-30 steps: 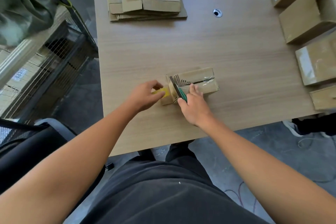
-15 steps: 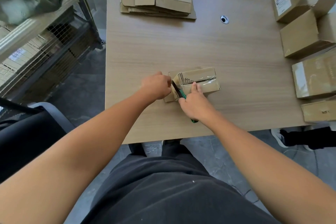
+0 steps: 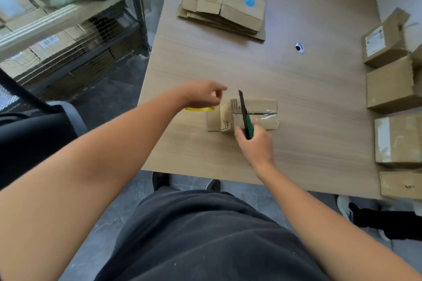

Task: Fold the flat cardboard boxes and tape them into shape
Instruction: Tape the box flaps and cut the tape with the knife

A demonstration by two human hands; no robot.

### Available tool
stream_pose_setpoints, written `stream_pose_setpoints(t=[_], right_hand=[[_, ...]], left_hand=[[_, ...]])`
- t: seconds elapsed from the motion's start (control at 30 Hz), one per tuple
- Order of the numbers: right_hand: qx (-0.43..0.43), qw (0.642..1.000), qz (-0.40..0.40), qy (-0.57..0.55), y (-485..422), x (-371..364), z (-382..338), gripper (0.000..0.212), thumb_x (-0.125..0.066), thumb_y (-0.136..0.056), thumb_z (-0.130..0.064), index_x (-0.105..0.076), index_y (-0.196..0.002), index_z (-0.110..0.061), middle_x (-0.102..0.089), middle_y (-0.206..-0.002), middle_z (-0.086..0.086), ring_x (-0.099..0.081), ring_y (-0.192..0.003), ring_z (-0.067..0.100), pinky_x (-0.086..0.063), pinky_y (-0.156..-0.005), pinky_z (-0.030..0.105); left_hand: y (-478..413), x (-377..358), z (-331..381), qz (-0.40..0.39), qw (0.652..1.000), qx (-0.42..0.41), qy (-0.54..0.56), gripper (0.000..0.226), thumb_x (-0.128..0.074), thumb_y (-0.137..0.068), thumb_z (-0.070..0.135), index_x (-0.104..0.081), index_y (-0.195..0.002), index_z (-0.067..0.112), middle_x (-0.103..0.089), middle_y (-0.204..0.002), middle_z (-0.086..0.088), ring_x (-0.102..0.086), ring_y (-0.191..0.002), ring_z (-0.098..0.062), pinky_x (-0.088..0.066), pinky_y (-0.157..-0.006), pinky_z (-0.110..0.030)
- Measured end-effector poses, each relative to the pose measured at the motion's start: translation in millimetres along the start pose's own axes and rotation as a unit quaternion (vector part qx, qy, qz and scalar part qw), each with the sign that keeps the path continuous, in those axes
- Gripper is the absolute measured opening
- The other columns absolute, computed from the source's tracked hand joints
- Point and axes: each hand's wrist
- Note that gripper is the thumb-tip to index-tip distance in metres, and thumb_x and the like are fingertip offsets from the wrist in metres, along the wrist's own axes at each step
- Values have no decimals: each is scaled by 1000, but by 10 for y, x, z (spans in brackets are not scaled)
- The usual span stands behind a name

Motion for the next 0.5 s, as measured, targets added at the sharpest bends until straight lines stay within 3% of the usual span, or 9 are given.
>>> stream_pose_setpoints(t=[0.07,0.13,0.2,0.3,0.37,0.5], right_hand=[[14,999,36,-18,-85,-18,40,49,-64,-92,-51,-61,-126,-16,-67,-117,0,-61,-110,21,-54,-94,42],[37,997,72,-17,-189,-16,103,41,-67,-89,-52,-64,-108,-15,-63,-102,-1,-58,-101,22,-52,-84,39],[59,995,78,11,-280,-3,230,42,-70,-86,-52,-62,-103,-14,-59,-100,0,-53,-102,23,-46,-83,36],[132,986,63,85,-356,32,484,51,-77,-81,-50,-59,-107,-10,-56,-107,5,-49,-103,24,-43,-99,41],[196,972,62,116,-391,71,652,53,-81,-78,-48,-58,-106,-10,-56,-109,5,-51,-102,27,-34,-111,48],[319,942,38,103,-474,210,1001,53,-88,-72,-36,-59,-106,-5,-57,-120,11,-53,-120,31,-23,-121,52]], left_hand=[[-18,-123,116,-32,998,8,47,12,-56,-88,12,-56,-83,23,-55,-147,0,-54,-128,-22,-41,-100,-30],[39,-262,217,-32,995,28,87,13,-55,-86,9,-55,-80,20,-61,-136,-3,-58,-122,-31,-45,-96,-36],[126,-405,308,-14,990,49,130,20,-53,-89,0,-54,-77,16,-61,-138,-8,-58,-122,-35,-47,-95,-39],[255,-667,439,5,983,83,162,23,-51,-89,-4,-52,-76,16,-62,-137,-7,-63,-107,-24,-48,-82,-30],[313,-855,539,18,976,107,190,25,-51,-88,-5,-52,-75,16,-63,-134,-7,-61,-106,-23,-46,-75,-25],[390,-1178,717,58,951,144,268,29,-48,-86,-10,-53,-71,14,-64,-124,-7,-59,-115,-28,-43,-80,-28]])
Point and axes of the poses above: each hand's wrist, its own y-axis away from the middle knuckle, its own x-axis out of the back of the hand, z = x × y
